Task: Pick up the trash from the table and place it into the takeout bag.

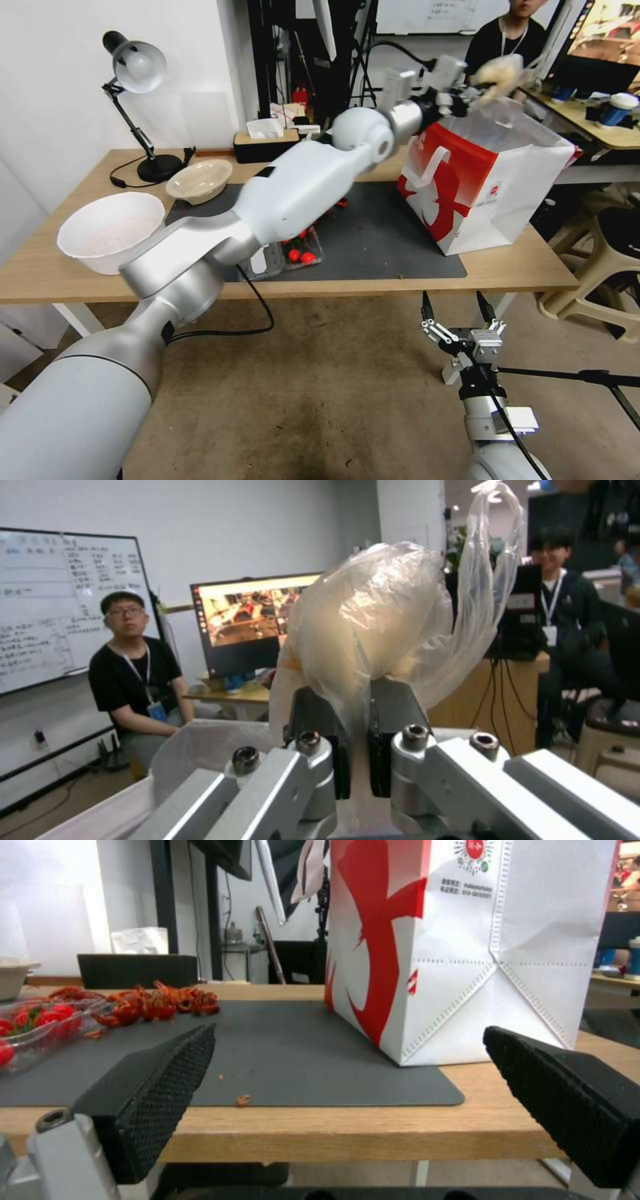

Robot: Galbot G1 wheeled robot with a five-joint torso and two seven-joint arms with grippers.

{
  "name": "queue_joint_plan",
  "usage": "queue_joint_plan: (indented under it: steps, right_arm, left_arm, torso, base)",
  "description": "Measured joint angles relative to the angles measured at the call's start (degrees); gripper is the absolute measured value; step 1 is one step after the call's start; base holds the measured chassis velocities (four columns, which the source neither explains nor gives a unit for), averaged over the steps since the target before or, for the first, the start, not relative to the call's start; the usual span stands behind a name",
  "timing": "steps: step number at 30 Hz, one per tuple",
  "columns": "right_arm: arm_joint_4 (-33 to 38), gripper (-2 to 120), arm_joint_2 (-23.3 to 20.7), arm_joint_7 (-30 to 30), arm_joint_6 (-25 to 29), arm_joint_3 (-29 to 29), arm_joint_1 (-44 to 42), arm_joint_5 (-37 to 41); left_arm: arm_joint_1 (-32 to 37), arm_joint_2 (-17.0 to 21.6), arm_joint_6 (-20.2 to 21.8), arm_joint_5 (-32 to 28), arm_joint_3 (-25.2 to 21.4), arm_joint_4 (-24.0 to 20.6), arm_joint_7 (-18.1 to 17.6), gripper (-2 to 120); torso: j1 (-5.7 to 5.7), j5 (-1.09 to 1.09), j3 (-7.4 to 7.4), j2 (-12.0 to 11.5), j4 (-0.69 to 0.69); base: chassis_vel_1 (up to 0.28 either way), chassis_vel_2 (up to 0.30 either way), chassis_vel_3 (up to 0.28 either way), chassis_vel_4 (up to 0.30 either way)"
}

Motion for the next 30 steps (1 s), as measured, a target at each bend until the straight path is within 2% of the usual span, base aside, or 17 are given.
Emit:
queue_joint_plan:
  steps: [5, 8, 9, 11, 13, 15, 16, 19, 20, 27, 28, 30]
  right_arm:
    - [-0.01, 100, 0.02, -0.12, 0.27, 0.27, -0.02, 0.23]
    - [-0.05, 100, 0.05, -0.20, 0.47, 0.34, -0.19, 0.29]
    - [-0.05, 100, 0.05, -0.20, 0.47, 0.34, -0.19, 0.29]
    - [-0.06, 100, 0.07, -0.21, 0.55, 0.36, -0.24, 0.30]
    - [-0.06, 100, 0.07, -0.22, 0.57, 0.36, -0.24, 0.30]
    - [-0.15, 100, 0.10, -0.24, 0.64, 0.36, -0.23, 0.30]
    - [-0.15, 100, 0.10, -0.24, 0.64, 0.36, -0.23, 0.30]
    - [-0.21, 100, 0.30, -0.29, 0.73, 0.29, -0.23, 0.30]
    - [-0.21, 100, 0.30, -0.29, 0.73, 0.29, -0.23, 0.30]
    - [-0.10, 100, 0.62, -0.87, 1.12, 0.11, -0.62, 0.11]
    - [-0.10, 100, 0.62, -0.87, 1.12, 0.11, -0.62, 0.11]
    - [-0.03, 100, 0.63, -0.92, 1.21, 0.13, -0.75, 0.11]
  left_arm:
    - [-0.84, -0.60, 0.23, 1.89, 1.15, 1.92, -0.10, 7]
    - [-0.87, -0.57, 0.50, 3.94, 2.76, 2.25, -0.63, 21]
    - [-0.87, -0.57, 0.50, 3.94, 2.76, 2.25, -0.63, 21]
    - [-0.84, -0.55, 0.59, 5.27, 3.54, 2.45, -0.79, 32]
    - [-0.83, -0.54, 0.59, 5.74, 3.68, 2.55, -0.80, 35]
    - [-1.03, -0.48, 0.57, 6.97, 4.15, 2.78, -1.05, 47]
    - [-1.03, -0.48, 0.57, 6.97, 4.15, 2.78, -1.05, 47]
    - [-1.63, -0.45, 0.55, 7.13, 4.42, 2.98, -1.28, 60]
    - [-1.63, -0.45, 0.55, 7.13, 4.42, 2.98, -1.28, 60]
    - [-2.08, -0.40, 0.76, 6.59, 4.43, 2.36, -3.59, 91]
    - [-2.08, -0.40, 0.76, 6.59, 4.43, 2.36, -3.59, 91]
    - [-2.08, -0.39, 0.78, 6.50, 4.29, 2.26, -4.07, 98]
  torso:
    - [0.01, -0.01, 0.00, 0.00, 0.02]
    - [0.00, -0.01, 0.00, 0.00, 0.02]
    - [0.00, -0.01, 0.00, 0.00, 0.02]
    - [0.00, -0.01, 0.00, 0.00, 0.01]
    - [0.00, -0.01, 0.00, 0.00, 0.01]
    - [0.01, -0.01, 0.01, 0.00, 0.02]
    - [0.01, -0.01, 0.01, 0.00, 0.02]
    - [0.00, -0.01, 0.00, 0.00, 0.01]
    - [0.00, -0.01, 0.00, 0.00, 0.01]
    - [0.00, -0.01, 0.00, 0.00, 0.00]
    - [0.00, -0.01, 0.00, 0.00, 0.00]
    - [0.00, -0.02, 0.00, 0.00, 0.01]
  base:
    - [0.000, 0.000, 0.000, 0.000]
    - [0.000, 0.000, 0.000, 0.000]
    - [0.000, 0.000, 0.000, 0.000]
    - [0.000, 0.000, 0.000, 0.000]
    - [0.000, 0.000, 0.000, 0.000]
    - [0.000, 0.000, 0.000, 0.000]
    - [0.000, 0.000, 0.000, 0.000]
    - [0.000, 0.000, 0.000, 0.000]
    - [0.000, 0.000, 0.000, 0.000]
    - [0.000, 0.000, 0.000, 0.000]
    - [0.000, 0.000, 0.000, 0.000]
    - [0.000, 0.000, 0.000, 0.000]
